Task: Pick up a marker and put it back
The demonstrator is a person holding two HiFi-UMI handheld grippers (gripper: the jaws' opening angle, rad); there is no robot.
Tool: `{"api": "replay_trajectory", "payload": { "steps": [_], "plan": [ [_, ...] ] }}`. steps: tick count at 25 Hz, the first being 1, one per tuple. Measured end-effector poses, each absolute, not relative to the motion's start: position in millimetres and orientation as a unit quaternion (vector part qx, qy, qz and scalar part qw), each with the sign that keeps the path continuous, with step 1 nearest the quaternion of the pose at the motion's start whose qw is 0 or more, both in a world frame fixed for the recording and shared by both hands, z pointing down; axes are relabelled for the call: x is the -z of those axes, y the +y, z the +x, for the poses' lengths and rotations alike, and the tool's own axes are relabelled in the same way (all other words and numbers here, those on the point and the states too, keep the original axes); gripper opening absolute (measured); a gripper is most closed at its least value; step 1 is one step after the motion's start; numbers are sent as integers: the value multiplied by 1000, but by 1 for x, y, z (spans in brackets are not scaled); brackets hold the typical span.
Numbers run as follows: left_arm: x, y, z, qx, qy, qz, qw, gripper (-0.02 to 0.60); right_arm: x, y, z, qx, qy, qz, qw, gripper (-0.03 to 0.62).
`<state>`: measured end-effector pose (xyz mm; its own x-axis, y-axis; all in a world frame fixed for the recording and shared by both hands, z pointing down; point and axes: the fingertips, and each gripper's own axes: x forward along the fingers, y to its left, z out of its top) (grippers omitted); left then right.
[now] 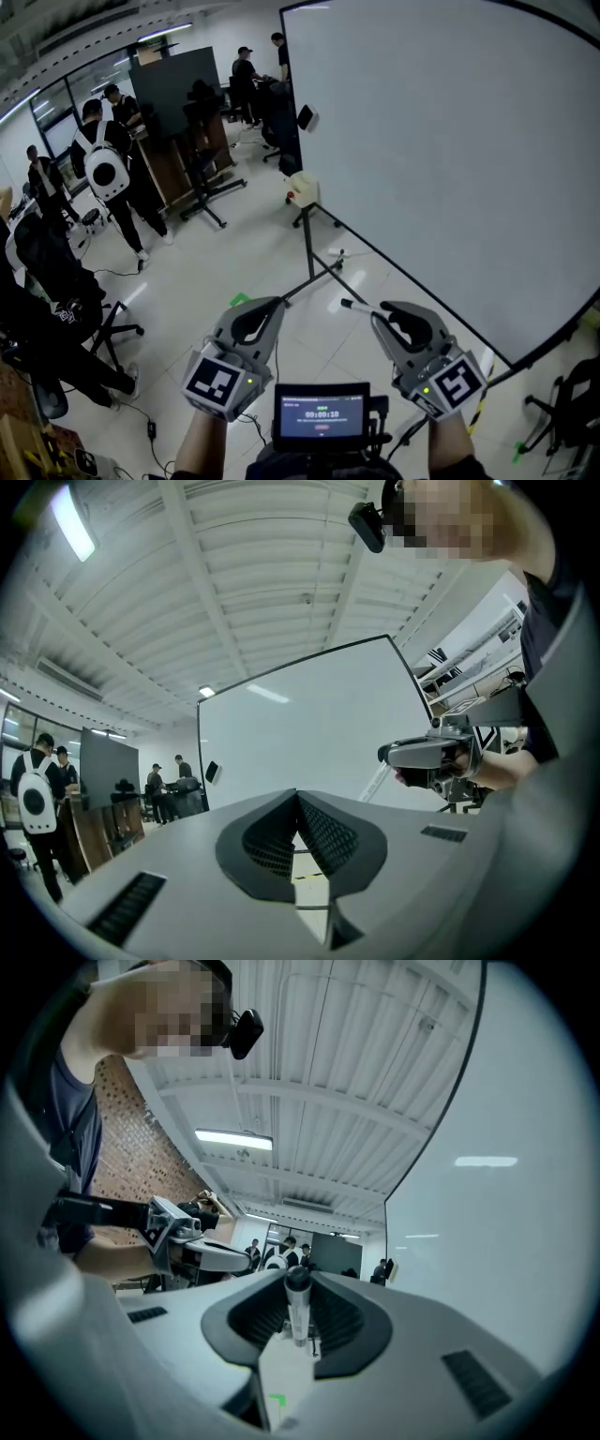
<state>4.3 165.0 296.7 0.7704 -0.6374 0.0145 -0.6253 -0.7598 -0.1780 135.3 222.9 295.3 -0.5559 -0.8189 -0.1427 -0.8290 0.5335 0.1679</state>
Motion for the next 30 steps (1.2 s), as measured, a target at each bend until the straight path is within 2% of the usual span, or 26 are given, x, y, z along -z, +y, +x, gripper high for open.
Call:
{"api": "replay_trajectory", "payload": {
  "steps": [11,30],
  "plan": [
    [-286,113,9,17,347,-933,97,-3,-288,173,142,-130,879,-459,21,89],
    [-303,-86,-66,-10,329,-942,66,-3,-298,-12,70,-134,859,-492,-38,89]
  ]
}}
